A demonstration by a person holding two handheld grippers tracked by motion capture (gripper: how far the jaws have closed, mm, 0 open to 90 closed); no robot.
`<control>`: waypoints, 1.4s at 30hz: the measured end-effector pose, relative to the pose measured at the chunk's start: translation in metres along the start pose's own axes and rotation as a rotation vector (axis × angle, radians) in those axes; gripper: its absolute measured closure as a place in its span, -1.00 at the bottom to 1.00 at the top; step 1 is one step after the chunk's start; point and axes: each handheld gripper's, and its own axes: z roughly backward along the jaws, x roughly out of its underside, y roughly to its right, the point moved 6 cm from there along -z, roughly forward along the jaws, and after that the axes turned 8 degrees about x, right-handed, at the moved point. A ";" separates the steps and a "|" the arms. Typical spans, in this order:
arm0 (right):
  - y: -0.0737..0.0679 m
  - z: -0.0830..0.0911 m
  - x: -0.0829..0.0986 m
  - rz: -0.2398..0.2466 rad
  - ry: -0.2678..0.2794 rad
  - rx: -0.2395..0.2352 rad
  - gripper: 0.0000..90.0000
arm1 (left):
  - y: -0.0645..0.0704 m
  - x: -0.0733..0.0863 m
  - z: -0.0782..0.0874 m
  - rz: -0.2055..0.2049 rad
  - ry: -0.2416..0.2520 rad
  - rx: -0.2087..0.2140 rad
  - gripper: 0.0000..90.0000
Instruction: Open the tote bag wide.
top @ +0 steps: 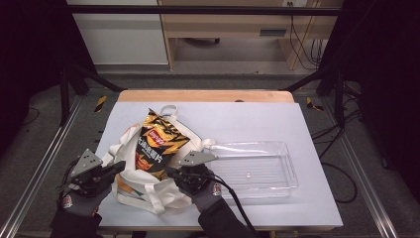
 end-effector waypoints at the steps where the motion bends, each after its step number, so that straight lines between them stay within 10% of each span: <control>1: 0.000 0.000 0.000 0.000 0.000 0.000 1.00 | 0.000 0.000 0.000 0.000 0.000 0.000 0.99; 12: -0.011 -0.011 0.024 -0.006 -0.041 -0.028 1.00 | 0.009 -0.004 -0.007 -0.028 -0.017 0.006 0.99; 30: -0.025 -0.026 0.046 -0.017 -0.078 -0.056 1.00 | -0.011 0.055 -0.024 0.011 -0.193 -0.069 0.99; 42: -0.008 -0.019 0.048 0.031 -0.086 0.067 1.00 | -0.019 0.072 -0.029 0.043 -0.253 -0.076 1.00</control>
